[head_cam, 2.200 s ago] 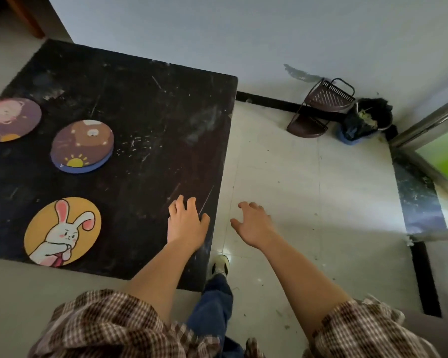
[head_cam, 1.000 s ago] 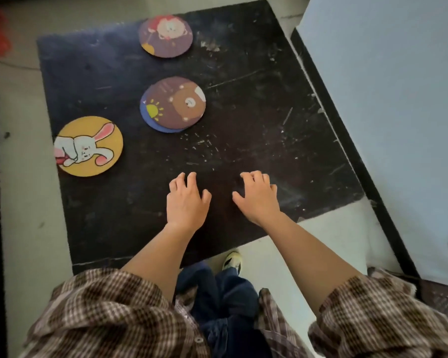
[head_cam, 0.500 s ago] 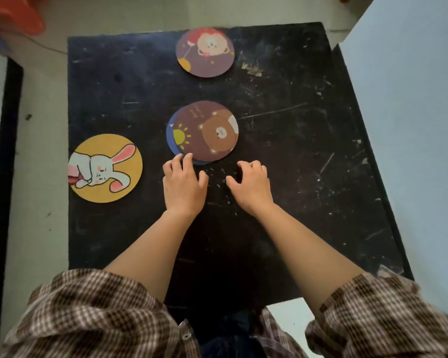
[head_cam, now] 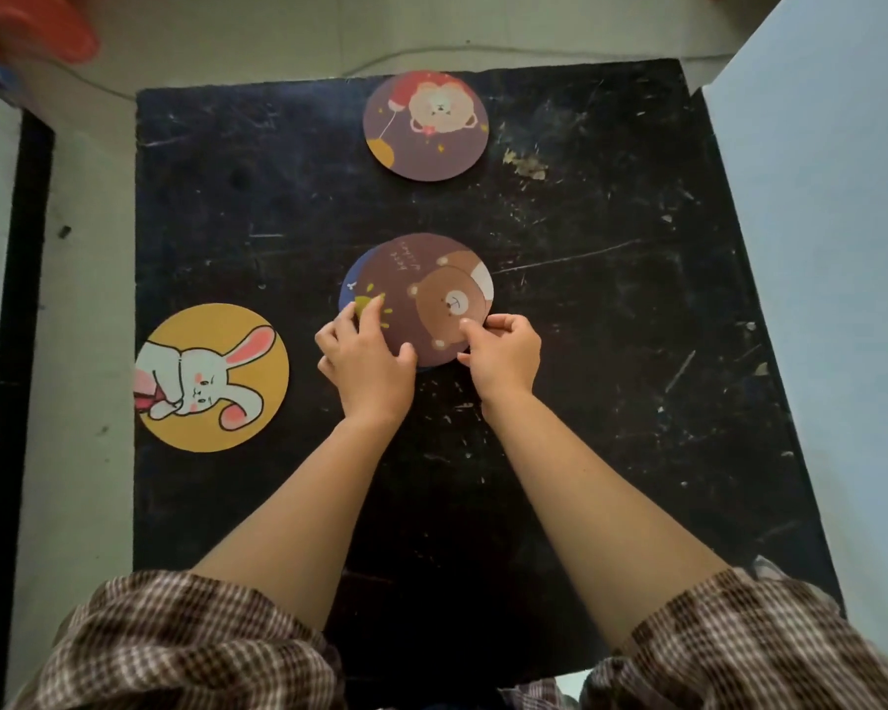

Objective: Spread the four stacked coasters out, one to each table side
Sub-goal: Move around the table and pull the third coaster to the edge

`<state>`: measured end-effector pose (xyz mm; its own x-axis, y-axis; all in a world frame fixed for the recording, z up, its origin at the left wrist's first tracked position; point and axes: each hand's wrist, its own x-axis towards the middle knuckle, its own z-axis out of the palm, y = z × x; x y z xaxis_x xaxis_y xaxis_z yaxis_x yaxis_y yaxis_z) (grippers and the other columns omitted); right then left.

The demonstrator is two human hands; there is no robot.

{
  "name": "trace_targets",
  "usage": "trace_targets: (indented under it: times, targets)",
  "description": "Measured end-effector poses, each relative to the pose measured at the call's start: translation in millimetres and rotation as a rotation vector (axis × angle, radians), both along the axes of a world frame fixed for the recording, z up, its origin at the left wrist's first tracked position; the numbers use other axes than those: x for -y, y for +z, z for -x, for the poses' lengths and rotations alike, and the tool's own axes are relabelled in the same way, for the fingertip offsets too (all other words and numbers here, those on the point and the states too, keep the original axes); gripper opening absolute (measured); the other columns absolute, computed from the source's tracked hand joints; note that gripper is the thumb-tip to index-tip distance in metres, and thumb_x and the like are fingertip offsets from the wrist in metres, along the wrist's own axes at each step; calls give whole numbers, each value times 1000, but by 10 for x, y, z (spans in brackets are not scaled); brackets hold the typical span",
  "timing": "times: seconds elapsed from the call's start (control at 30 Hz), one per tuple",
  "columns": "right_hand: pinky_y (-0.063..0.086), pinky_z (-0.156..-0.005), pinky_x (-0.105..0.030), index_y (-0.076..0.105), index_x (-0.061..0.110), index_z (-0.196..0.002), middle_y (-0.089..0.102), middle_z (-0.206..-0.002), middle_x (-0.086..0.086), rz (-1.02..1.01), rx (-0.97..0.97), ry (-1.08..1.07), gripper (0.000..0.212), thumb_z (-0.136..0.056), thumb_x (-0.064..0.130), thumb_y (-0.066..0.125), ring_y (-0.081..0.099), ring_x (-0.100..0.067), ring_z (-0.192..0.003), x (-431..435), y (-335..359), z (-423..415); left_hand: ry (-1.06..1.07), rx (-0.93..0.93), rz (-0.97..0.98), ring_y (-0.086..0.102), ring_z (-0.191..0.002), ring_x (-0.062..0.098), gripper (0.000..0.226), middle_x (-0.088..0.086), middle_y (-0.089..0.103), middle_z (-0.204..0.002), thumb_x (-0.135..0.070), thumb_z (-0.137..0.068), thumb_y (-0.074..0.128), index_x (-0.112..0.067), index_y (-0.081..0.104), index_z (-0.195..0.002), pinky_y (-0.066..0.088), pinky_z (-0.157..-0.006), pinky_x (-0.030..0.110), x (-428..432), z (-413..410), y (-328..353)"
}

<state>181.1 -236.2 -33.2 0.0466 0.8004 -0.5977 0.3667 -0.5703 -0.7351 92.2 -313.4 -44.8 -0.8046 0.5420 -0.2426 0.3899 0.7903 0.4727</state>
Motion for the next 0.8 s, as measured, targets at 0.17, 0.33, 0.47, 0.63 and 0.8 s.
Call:
trace_targets:
  times: [0.17, 0.33, 0.47, 0.63, 0.8]
  targets:
    - [59, -70, -34, 61, 20, -89, 70, -80, -5, 3, 84, 210, 15, -80, 9, 66, 69, -17, -70, -138, 26, -175, 359, 268, -351, 51, -100, 10, 55, -2, 58, -106, -15, -83, 69, -19, 46, -133, 46, -87, 29, -133, 44, 139]
    - [59, -57, -28, 59, 3, -89, 70, -80, -18, 221, -114, 284, 14, -80, -7, 60, 72, -23, -64, -104, 98, -533, 272, 316, -351, 63, -90, 12, 26, 0, 69, -100, -18, -92, 59, -12, 66, -116, 54, -79, 29, 28, -90, 202]
    - [58, -56, -29, 65, -8, -94, 73, -81, -22, 488, -155, 467, 19, -75, -10, 66, 73, -30, -73, -15, 131, -1001, 137, 442, -352, 67, -87, 13, 22, -4, 68, -93, -14, -93, 58, -15, 67, -113, 58, -70, 28, 350, -262, 194]
    - [53, -56, -25, 71, 1, -95, 75, -88, -14, 464, -86, 592, 22, -75, 11, 75, 71, -22, -73, 57, 177, -1544, 127, 643, -373, 70, -77, 5, 25, -7, 71, -84, -6, -91, 59, -13, 67, -113, 56, -61, 18, 717, -557, 241]
    - [44, -60, -27, 64, 18, -111, 70, -103, -5, 228, 24, 614, 42, -71, 15, 76, 61, -16, -83, 142, 204, -1890, 93, 753, -341, 72, -74, 6, 27, -9, 75, -77, -1, -89, 58, -14, 68, -111, 54, -62, 17, 960, -880, 353]
